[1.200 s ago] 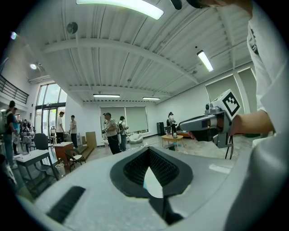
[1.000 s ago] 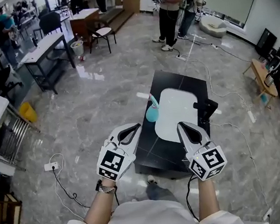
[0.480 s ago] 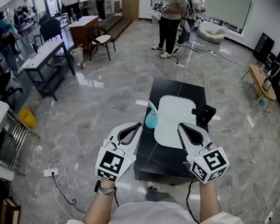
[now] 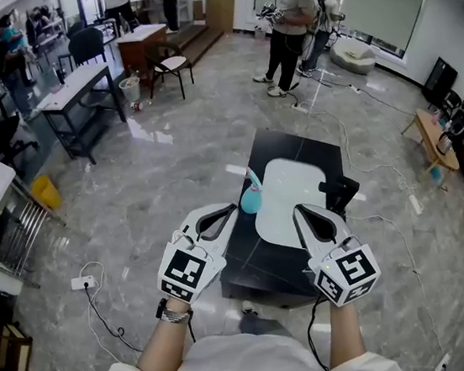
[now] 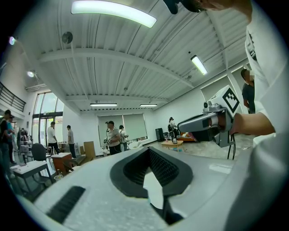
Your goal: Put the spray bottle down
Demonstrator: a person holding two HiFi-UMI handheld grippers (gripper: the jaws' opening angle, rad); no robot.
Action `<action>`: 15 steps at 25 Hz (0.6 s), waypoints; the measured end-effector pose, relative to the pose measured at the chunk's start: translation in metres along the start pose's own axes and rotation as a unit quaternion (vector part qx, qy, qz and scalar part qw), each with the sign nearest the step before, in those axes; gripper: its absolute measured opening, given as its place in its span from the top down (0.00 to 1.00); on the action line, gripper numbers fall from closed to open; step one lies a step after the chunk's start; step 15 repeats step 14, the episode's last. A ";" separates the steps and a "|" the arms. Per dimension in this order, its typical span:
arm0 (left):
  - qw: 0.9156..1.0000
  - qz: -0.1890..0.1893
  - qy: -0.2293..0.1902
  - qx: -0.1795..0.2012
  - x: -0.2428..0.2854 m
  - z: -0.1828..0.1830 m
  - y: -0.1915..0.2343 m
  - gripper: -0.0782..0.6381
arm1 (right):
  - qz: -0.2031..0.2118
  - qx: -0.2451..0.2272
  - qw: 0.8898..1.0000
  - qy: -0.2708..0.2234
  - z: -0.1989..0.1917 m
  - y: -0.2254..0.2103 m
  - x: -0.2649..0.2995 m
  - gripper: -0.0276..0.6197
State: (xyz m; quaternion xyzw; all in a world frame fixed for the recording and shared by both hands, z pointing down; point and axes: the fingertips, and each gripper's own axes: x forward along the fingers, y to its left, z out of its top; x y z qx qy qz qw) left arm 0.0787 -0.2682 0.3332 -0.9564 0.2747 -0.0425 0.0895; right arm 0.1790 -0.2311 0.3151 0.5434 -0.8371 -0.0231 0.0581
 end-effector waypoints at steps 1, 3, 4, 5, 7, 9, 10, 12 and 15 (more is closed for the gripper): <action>1.000 0.000 0.001 0.000 0.000 -0.001 0.000 0.88 | 0.000 0.000 1.000 0.001 -0.001 -0.001 0.000 0.95; 1.000 -0.001 0.006 0.002 0.001 -0.003 -0.001 0.88 | 0.000 0.001 1.000 0.004 -0.002 -0.002 0.000 0.95; 1.000 -0.001 0.010 0.005 0.001 -0.004 -0.001 0.88 | -0.001 0.002 1.000 0.005 -0.002 -0.003 -0.001 0.95; 1.000 -0.002 0.012 0.007 0.002 -0.005 -0.002 0.88 | -0.002 0.003 1.000 0.005 -0.003 -0.003 -0.001 0.95; 1.000 -0.004 0.014 0.006 0.003 -0.007 -0.003 0.88 | -0.004 0.005 1.000 0.005 -0.004 -0.005 -0.001 0.95; 1.000 -0.006 0.015 0.004 0.004 -0.010 -0.004 0.88 | -0.004 0.007 1.000 0.006 -0.007 -0.006 0.000 0.95; 1.000 -0.006 0.015 0.003 0.004 -0.011 -0.004 0.88 | -0.004 0.008 1.000 0.006 -0.008 -0.006 0.000 0.95; 1.000 -0.007 0.015 0.001 0.005 -0.013 -0.003 0.88 | -0.004 0.009 1.000 0.006 -0.009 -0.005 0.002 0.95; 1.000 -0.008 0.016 -0.001 0.005 -0.015 -0.001 0.88 | -0.004 0.010 1.000 0.008 -0.010 -0.005 0.003 0.95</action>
